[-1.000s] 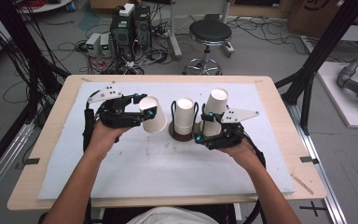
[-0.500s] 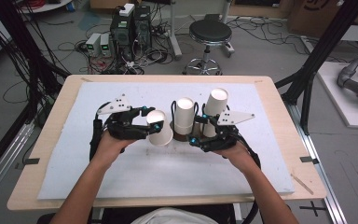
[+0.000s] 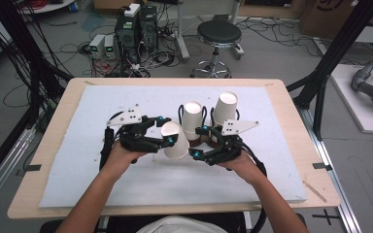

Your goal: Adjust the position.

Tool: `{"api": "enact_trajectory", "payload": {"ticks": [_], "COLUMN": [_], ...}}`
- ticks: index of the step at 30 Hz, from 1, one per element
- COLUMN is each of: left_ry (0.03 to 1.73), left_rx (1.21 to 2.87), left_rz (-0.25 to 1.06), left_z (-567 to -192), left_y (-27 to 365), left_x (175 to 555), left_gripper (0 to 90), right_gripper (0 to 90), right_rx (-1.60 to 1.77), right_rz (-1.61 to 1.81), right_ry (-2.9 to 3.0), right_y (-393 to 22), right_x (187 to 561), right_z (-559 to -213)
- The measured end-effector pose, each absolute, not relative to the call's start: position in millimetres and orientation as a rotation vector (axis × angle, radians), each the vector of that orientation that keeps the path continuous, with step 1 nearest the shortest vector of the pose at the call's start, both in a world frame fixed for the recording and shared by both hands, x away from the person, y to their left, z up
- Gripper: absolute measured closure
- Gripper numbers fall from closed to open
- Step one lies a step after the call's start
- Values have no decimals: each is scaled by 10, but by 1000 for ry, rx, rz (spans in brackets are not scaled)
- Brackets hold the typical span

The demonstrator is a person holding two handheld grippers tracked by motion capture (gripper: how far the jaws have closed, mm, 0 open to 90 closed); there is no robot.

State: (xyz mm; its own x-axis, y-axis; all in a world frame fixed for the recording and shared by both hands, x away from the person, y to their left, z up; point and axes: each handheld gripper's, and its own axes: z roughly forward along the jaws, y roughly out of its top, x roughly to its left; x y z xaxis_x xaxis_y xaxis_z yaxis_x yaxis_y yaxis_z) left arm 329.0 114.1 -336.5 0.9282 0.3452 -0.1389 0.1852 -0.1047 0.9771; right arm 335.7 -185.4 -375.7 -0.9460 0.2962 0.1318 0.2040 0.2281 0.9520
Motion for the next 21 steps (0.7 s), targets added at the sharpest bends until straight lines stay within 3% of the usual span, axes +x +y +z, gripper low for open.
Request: {"api": "enact_trajectory", "payload": {"ticks": [18, 21], "left_ry": [347, 347], "left_rx": [1631, 1628], "left_rz": [35, 33], "left_z": [-3356, -3365], "left_y": [1050, 1069], "left_x": [3257, 3265], "left_gripper": [347, 348], "right_gripper": [187, 239], "right_rx": [345, 331], "right_rz": [1823, 1830], "right_ry": [2452, 2444], "right_y": [-1611, -1633], "right_x": [3306, 3304], "right_z": [-3802, -3786]}}
